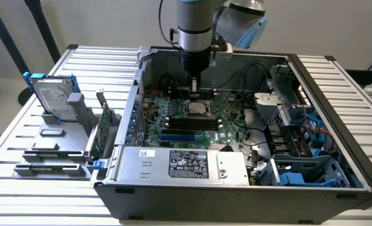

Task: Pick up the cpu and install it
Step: 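Close the cpu cover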

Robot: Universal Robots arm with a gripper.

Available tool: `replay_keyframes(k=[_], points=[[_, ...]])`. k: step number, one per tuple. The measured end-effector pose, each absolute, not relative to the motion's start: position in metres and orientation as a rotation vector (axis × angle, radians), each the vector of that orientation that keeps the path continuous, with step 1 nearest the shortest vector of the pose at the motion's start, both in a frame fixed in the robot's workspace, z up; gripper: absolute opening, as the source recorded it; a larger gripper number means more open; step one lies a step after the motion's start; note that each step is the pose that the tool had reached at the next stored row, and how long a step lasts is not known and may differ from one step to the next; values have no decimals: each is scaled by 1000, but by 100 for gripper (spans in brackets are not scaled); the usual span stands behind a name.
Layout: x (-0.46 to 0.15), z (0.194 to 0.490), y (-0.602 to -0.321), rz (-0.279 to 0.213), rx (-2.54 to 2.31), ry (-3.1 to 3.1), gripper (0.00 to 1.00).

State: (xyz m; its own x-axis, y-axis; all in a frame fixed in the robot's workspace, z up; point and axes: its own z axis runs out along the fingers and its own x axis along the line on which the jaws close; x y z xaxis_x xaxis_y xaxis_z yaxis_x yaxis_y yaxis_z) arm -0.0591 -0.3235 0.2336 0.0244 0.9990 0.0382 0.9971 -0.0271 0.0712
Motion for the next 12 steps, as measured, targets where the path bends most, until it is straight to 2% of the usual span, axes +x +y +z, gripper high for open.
replay_keyframes(k=[12], points=[[-5, 255, -328, 148, 2244, 2185, 11]])
